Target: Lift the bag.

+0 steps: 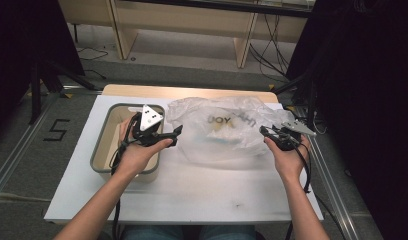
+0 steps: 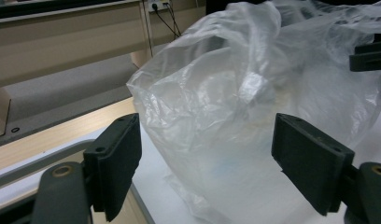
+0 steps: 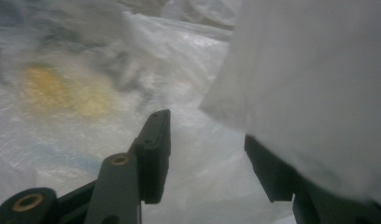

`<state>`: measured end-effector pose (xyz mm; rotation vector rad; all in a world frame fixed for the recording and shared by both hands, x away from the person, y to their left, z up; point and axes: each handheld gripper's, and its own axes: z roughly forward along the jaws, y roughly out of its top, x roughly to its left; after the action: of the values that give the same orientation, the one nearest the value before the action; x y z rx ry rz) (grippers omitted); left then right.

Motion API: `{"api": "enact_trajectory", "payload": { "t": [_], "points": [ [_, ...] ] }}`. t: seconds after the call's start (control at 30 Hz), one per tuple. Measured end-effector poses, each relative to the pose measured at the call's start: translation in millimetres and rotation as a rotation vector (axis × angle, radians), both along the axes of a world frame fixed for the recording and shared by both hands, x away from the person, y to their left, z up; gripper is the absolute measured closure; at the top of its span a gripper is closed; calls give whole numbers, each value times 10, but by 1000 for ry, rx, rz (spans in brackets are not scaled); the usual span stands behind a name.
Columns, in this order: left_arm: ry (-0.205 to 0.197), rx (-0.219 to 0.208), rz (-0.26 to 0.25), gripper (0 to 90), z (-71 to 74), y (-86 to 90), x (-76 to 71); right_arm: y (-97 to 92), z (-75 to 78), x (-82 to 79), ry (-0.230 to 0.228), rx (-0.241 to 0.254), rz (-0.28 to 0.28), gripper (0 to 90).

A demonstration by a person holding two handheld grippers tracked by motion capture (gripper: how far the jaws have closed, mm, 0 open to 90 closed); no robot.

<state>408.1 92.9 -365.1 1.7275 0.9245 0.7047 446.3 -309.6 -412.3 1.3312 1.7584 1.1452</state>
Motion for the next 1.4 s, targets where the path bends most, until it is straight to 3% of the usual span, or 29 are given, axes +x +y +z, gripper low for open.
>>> {"api": "enact_trajectory", "payload": {
  "t": [0.27, 0.6, 1.4],
  "points": [
    [13, 28, 5, 234, -67, -40, 27, 2, 20, -68, -3, 2, 27, 449],
    [27, 49, -13, 236, -132, -93, -12, -42, 89, -257, -2, -6, 101, 370],
    [37, 80, -26, 237, -240, -23, -145, -165, 41, -603, 30, 2, 192, 342]
  ]
}}
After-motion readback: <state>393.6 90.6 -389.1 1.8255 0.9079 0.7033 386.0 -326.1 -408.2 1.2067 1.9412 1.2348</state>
